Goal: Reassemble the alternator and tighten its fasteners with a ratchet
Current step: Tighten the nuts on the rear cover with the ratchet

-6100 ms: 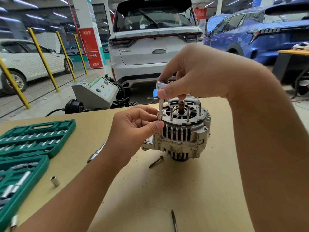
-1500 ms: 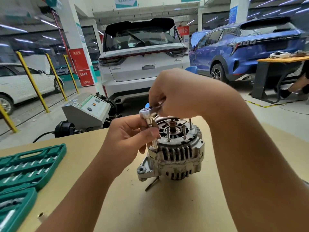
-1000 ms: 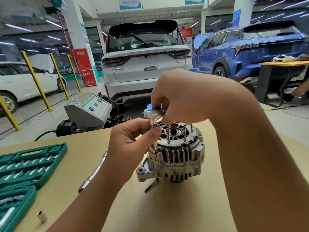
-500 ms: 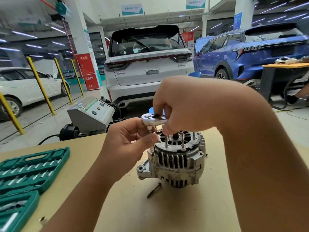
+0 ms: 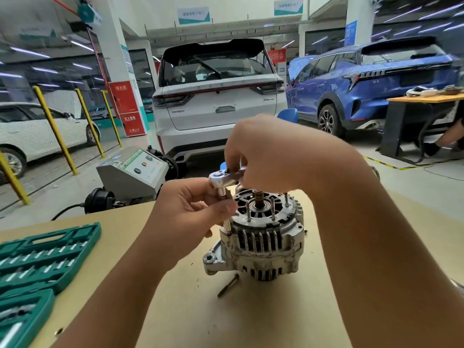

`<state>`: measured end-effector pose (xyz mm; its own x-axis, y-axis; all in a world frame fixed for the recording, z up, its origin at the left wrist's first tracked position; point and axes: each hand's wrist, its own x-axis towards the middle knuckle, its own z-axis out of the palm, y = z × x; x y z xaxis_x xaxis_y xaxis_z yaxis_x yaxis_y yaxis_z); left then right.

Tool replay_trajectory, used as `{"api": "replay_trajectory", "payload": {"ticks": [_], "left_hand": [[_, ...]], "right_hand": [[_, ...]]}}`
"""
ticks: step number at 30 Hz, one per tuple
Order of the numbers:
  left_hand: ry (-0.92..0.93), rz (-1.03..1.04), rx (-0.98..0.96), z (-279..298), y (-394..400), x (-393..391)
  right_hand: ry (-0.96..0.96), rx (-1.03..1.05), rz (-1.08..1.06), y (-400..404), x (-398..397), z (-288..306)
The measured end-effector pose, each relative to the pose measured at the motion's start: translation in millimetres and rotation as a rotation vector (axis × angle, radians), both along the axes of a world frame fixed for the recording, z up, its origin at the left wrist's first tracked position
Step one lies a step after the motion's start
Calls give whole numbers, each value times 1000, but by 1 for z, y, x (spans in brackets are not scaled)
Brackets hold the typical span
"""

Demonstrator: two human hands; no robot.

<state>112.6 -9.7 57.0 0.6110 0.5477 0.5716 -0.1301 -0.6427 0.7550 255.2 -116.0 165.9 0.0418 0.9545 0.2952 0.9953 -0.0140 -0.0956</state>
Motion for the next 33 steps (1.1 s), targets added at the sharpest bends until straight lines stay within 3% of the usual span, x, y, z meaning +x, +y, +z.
{"api": "replay_trajectory", "payload": {"ticks": [5,7,10,15,19,33], "left_hand": [[-6,42,13,0,4,-4],[-16,-2,-57,0,6,-7],[-64,-27,-169,-2,5,-3],[-149,-73,-95,-11,-1,7],[-222,-106,-190,-18,-7,10],[-241,-111,-159,-22,-16,15]], "right_hand": [[2,-71,65,-9,1,5],[95,-27,70,-6,2,4],[17,51,11,5,-1,-1],[13,-66,48,-5,-1,4],[41,-80,56,-5,2,6],[-38,-56,38,4,5,1]]}}
